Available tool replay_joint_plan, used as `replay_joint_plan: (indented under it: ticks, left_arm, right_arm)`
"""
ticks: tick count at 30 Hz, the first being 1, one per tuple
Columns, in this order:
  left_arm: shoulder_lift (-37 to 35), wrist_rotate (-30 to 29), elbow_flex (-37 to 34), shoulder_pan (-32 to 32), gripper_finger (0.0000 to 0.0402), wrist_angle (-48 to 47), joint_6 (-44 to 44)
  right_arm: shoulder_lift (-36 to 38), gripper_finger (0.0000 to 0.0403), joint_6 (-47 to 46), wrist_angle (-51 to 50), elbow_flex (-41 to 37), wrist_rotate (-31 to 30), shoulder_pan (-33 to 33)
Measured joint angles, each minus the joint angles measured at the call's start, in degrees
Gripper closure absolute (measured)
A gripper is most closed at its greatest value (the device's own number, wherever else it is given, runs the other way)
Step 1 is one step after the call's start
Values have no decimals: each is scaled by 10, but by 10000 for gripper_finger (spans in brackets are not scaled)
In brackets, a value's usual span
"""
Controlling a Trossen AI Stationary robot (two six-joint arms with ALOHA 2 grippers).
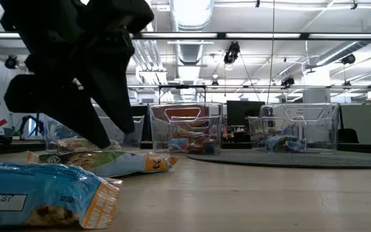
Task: Pick and place Granola Bars by type
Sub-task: Put the yellow granola bar into the left transparent bin
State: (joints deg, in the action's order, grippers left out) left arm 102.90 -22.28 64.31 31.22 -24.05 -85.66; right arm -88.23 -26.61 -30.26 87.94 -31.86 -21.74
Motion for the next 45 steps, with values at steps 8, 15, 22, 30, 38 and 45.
replay_joint_plan:
  ticks: [8, 15, 22, 30, 38, 45]
  left_arm:
    - [1, -9, 0, 2, 213, 19, 24]
    - [1, -11, 0, 1, 213, 20, 15]
    - [22, 7, 1, 5, 213, 25, 11]
    - [28, -1, 13, 9, 213, 25, 11]
    - [59, 15, 19, 9, 213, 20, 16]
    - [74, 9, 27, 9, 215, 10, 18]
  right_arm:
    - [0, 307, -4, -44, 0, 0, 3]
    - [0, 307, -19, -60, -1, 0, 3]
    - [0, 307, -22, -60, -1, 0, 3]
    - [0, 307, -24, -60, -1, 1, 3]
    - [0, 307, -30, -60, -1, 1, 3]
    - [0, 307, -29, -59, -2, 1, 3]
